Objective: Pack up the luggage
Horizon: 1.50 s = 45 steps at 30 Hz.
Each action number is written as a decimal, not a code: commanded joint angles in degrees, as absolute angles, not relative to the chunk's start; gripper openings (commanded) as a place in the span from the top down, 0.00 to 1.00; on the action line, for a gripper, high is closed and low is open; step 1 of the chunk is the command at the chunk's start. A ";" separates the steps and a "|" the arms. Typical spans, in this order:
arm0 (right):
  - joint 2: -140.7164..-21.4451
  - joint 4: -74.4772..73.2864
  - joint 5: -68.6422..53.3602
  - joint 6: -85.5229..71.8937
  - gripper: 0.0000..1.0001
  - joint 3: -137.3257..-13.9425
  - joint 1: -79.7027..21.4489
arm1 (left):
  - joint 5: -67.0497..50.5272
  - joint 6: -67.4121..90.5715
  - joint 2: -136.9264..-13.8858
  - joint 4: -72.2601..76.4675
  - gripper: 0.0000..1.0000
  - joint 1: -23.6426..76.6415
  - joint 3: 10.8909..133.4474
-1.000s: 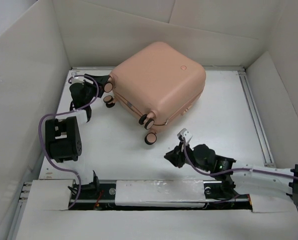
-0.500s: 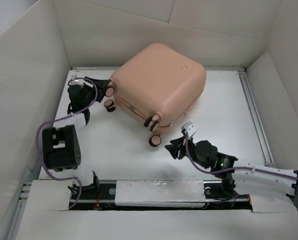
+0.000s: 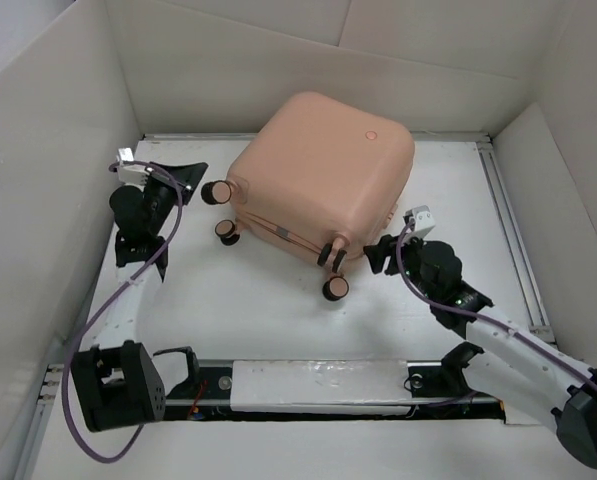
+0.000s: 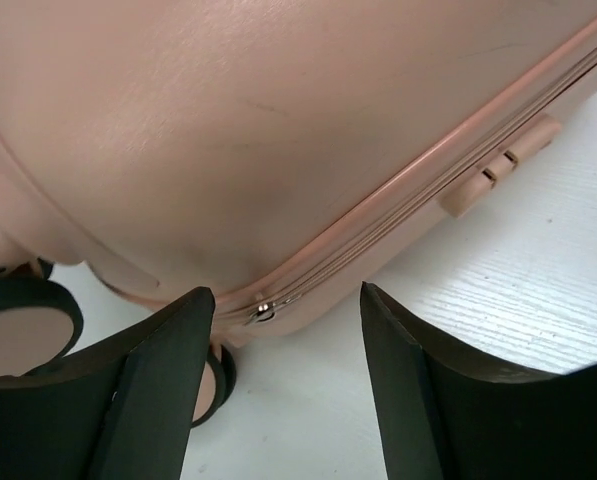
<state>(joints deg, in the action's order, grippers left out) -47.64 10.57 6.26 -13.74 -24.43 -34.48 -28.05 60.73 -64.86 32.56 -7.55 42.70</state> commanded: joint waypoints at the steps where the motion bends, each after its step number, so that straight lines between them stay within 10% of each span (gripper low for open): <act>1: -48.95 9.85 4.74 -14.33 0.33 -28.56 -32.18 | -30.15 62.05 -61.53 33.94 1.00 -7.38 42.01; 5: -47.64 9.84 1.24 -15.82 0.33 -27.51 -29.79 | -26.05 52.41 -62.31 19.38 1.00 -7.38 45.96; 10: -43.78 10.54 -1.58 -16.35 0.33 -24.61 -29.79 | -23.02 50.35 -62.84 13.26 0.19 -7.38 42.65; 14: -43.24 11.25 -3.95 -16.35 0.33 -23.82 -29.79 | -28.29 53.43 -64.15 21.52 0.04 -6.86 38.50; 34: -48.60 14.94 -5.71 -15.21 0.31 -23.29 -29.79 | -30.76 56.96 -69.87 29.79 0.12 -0.97 35.86; 45: -51.42 14.94 -6.94 -13.45 0.42 -26.10 -29.27 | -29.18 58.01 -71.63 31.38 0.52 0.35 37.62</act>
